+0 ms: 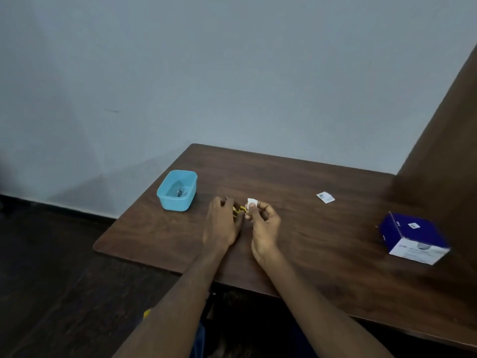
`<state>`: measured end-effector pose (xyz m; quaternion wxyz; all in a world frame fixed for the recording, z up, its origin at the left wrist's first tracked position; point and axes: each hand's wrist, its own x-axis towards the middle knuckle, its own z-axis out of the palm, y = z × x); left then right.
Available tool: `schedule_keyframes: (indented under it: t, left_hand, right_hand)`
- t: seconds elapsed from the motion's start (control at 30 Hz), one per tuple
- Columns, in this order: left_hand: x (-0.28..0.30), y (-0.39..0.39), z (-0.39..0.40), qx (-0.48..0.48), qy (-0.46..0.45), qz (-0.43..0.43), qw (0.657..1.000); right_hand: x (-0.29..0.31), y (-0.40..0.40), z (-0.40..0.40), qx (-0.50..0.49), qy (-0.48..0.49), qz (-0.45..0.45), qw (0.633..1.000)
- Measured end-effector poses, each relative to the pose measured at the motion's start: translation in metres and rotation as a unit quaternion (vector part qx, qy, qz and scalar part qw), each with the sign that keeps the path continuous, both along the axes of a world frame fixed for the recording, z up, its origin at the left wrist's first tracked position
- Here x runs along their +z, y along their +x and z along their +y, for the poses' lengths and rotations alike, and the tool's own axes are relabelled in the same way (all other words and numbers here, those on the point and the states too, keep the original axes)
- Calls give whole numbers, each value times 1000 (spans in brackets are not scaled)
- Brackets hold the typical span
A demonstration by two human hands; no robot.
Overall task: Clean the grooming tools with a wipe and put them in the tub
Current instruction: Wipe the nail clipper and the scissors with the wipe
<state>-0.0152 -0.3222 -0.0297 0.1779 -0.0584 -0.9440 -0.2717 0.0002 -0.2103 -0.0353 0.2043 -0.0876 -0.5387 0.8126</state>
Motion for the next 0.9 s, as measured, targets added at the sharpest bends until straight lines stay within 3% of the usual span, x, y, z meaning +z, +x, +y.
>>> schedule_keyframes:
  t: [0.13, 0.2, 0.27, 0.33, 0.47, 0.63, 0.77, 0.9]
  left_hand:
    - [-3, 0, -3, -81, -5, 3, 997]
    - [-3, -1, -3, -115, 14, 15, 993]
    - [-3, 3, -2, -113, 18, 30, 993]
    - [-4, 5, 1, -77, -1, 42, 996]
    - [-1, 7, 4, -38, -22, -4, 999]
    - [-1, 9, 4, -63, -21, 2, 998]
    - [3, 8, 1, -79, -30, -10, 996]
    - [11, 8, 1, -104, 24, -41, 993]
  right_hand:
    - [-2, 2, 9, -17, 37, -13, 999]
    - [-3, -3, 28, -56, 130, -28, 990]
    - [-2, -6, 51, -57, 284, -52, 956]
    - [3, -5, 70, -18, 340, -64, 938]
    - [0, 2, 96, -9, 359, -54, 932]
    - [-2, 7, 103, 25, 238, -40, 970]
    - [-3, 4, 102, 22, 203, -27, 978]
    - [-4, -1, 104, 19, 181, -18, 983]
